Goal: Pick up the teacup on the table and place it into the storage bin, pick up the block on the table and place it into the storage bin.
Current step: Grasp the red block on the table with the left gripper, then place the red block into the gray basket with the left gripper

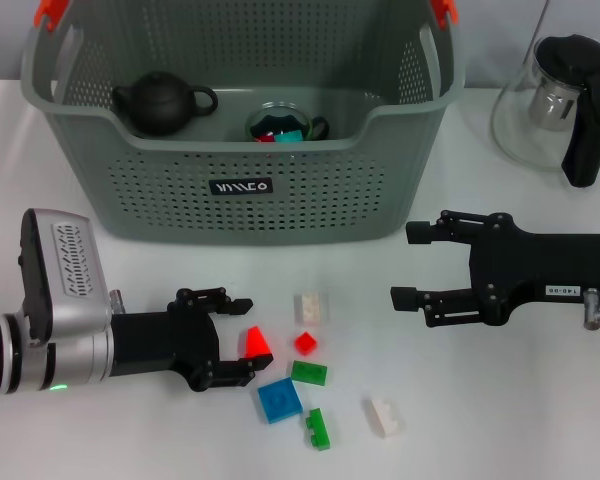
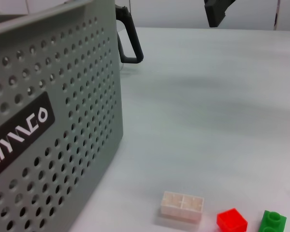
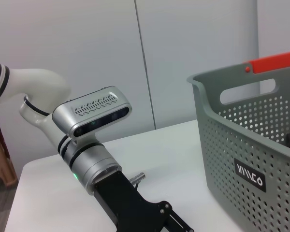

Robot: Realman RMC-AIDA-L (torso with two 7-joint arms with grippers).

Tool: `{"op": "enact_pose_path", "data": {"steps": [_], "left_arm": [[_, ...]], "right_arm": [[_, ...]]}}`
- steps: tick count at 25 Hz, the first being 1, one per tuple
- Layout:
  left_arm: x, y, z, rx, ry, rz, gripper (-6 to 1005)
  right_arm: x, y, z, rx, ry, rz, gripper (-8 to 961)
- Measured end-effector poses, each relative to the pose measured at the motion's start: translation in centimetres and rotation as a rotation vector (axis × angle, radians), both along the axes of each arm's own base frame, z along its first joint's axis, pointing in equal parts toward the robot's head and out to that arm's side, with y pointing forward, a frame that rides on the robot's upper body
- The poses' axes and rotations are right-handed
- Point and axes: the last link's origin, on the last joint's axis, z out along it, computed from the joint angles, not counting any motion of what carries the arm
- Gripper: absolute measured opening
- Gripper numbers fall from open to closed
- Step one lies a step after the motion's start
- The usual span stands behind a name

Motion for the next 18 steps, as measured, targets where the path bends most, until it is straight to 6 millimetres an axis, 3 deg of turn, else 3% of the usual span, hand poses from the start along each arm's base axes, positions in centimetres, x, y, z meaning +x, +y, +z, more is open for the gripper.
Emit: {"op": "enact_pose_path", "data": {"steps": [16, 18], "left_arm": [[0.24, -0.02, -0.21, -0.016, 0.019, -0.041, 544], [0.24, 0.01, -0.21, -0.016, 0.022, -0.042, 487]], "right_arm": [[-0.04, 0.0, 0.08, -0.001, 0.0, 0.004, 910], [-0.04, 0.01, 0.08, -0.001, 0.0, 0.004, 910]]}}
